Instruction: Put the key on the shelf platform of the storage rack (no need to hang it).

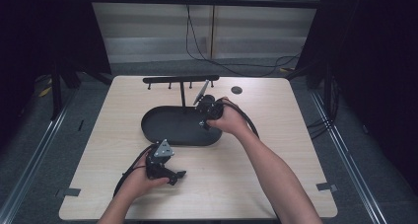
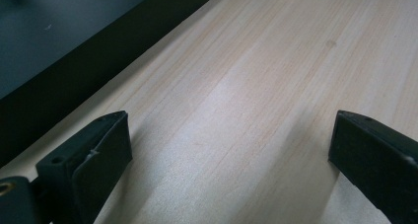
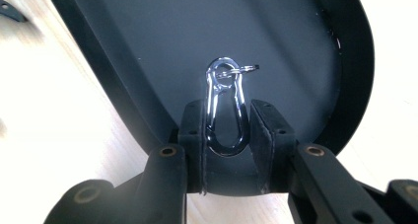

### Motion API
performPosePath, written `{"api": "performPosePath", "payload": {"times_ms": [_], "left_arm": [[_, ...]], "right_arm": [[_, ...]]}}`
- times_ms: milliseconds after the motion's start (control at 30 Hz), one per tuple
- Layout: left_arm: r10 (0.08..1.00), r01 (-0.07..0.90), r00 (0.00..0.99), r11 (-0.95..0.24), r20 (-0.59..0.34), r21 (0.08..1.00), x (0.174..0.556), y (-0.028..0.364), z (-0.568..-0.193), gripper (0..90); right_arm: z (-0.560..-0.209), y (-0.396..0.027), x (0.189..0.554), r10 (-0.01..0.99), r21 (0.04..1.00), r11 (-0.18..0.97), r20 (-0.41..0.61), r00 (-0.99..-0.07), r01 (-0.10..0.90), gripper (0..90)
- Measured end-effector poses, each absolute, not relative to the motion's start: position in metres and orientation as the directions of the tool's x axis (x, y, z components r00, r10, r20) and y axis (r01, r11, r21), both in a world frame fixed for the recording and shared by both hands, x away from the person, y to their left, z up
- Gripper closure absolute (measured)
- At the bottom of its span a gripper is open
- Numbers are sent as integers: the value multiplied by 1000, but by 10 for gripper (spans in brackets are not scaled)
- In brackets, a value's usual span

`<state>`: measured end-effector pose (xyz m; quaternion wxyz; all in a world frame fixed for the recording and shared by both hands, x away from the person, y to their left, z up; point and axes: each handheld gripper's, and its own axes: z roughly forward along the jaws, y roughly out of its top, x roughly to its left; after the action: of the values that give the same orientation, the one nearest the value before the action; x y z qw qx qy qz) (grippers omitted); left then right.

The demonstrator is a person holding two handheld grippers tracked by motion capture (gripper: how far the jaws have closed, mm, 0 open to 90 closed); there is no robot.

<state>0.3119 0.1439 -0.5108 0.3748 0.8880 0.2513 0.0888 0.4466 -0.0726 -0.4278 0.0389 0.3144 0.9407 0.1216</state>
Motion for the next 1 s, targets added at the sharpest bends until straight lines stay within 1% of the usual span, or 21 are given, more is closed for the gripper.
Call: {"api": "performPosePath", "payload": {"times_ms": [1000], "left_arm": [[513,379,858,-593,-29,711,312,144,-511,22]], "right_arm": [[-448,-69,452,610,247,769,-9,-793,589,688]]}}
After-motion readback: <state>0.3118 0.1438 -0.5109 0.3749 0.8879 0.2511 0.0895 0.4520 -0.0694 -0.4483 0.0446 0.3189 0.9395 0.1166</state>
